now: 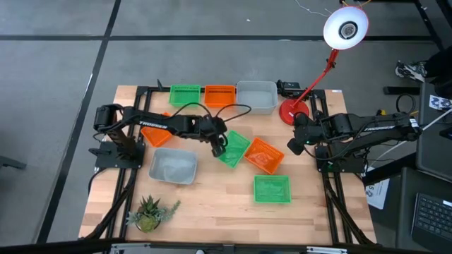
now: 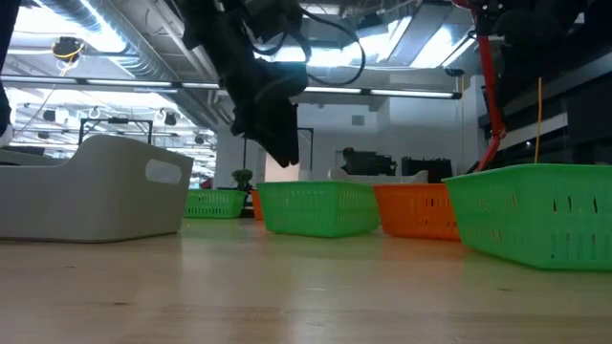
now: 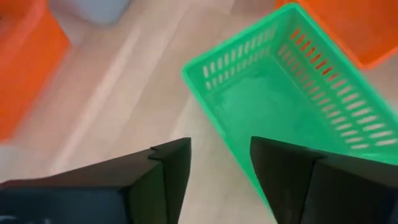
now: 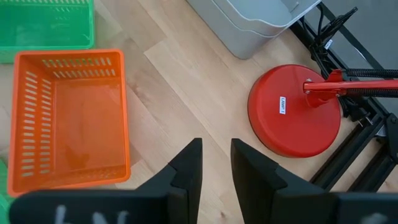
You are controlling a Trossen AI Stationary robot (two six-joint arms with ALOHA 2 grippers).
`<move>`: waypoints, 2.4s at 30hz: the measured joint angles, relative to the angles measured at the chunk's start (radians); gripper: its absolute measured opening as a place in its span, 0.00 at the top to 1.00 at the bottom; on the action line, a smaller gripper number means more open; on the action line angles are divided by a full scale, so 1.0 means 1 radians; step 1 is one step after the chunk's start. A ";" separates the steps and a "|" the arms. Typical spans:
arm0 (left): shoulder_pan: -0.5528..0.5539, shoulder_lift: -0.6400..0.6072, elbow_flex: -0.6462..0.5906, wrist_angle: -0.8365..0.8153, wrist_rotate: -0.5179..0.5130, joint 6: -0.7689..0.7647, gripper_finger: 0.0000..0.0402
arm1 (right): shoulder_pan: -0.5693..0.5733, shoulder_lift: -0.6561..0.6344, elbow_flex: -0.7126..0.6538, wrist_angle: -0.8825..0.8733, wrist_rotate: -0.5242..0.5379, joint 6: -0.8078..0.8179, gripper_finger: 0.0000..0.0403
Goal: Stack baskets by color
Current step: Stack the middle green bin on top of the top green bin
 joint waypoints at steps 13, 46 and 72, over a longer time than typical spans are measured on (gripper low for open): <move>0.008 0.116 -0.001 0.044 0.016 -0.122 0.58 | 0.000 0.001 0.000 -0.001 0.000 -0.002 0.79; 0.027 -0.181 0.000 -0.243 -0.316 0.379 1.00 | 0.000 0.000 -0.001 -0.004 0.026 -0.020 0.79; 0.746 -0.292 0.000 -0.226 0.013 1.064 1.00 | 0.000 0.000 -0.001 0.025 0.027 -0.027 0.79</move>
